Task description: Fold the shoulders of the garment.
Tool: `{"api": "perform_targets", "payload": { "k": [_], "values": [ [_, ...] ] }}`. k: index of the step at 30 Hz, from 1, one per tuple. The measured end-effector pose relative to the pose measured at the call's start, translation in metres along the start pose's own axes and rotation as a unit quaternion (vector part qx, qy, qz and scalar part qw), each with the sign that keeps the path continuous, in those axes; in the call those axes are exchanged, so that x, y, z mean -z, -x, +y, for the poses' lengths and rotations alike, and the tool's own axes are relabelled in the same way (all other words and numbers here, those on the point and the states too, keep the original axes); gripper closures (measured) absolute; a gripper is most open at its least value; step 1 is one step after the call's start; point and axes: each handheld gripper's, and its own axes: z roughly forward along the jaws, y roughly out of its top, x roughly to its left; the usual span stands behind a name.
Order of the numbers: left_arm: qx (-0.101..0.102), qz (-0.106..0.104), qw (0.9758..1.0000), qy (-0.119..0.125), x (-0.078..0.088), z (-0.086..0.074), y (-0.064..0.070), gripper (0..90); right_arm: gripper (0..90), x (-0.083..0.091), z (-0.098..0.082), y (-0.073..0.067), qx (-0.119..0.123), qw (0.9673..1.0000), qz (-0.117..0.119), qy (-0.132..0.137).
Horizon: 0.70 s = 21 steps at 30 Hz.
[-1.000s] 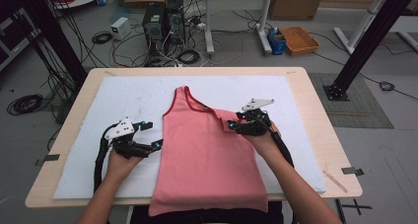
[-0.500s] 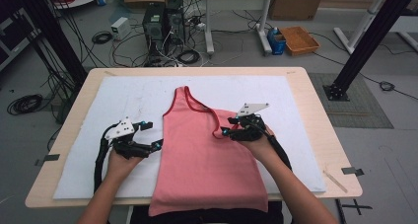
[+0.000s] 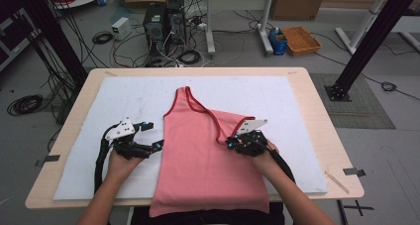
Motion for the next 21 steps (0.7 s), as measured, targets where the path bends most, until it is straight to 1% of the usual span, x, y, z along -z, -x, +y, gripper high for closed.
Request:
{"api": "perform_targets", "payload": {
  "k": [4,7,9,11,13,14,17,21],
  "values": [
    [0.000,0.001,1.0000,-0.001,0.000,0.000,0.000,16.7,81.8,0.009,-0.009,-0.003,0.007,1.0000,-0.003,0.004],
    [0.000,0.002,1.0000,-0.003,0.000,0.000,0.001,16.7,81.0,0.010,-0.016,-0.007,0.018,0.9998,-0.007,0.000],
    [-0.002,0.002,1.0000,-0.003,-0.001,0.000,0.001,16.7,76.5,0.007,-0.021,-0.010,0.018,0.9998,-0.001,-0.005],
    [-0.002,0.003,1.0000,-0.003,-0.001,0.000,0.001,16.7,70.6,0.007,-0.023,-0.014,0.026,0.9996,-0.002,0.001],
    [-0.001,0.003,1.0000,-0.003,-0.001,0.000,0.001,16.6,62.4,0.009,-0.020,-0.015,0.018,0.9998,0.004,0.004],
    [-0.001,0.003,1.0000,-0.003,-0.001,0.000,0.001,16.7,60.1,0.011,-0.018,-0.015,0.016,0.9998,0.002,0.013],
    [0.000,0.002,1.0000,-0.003,-0.001,0.000,0.000,16.7,58.3,0.017,-0.009,-0.011,0.009,0.9991,-0.006,0.040],
    [-0.001,0.002,1.0000,-0.003,-0.001,0.000,0.000,16.6,58.0,0.015,0.003,-0.007,0.005,0.9987,-0.024,0.045]
  ]
}}
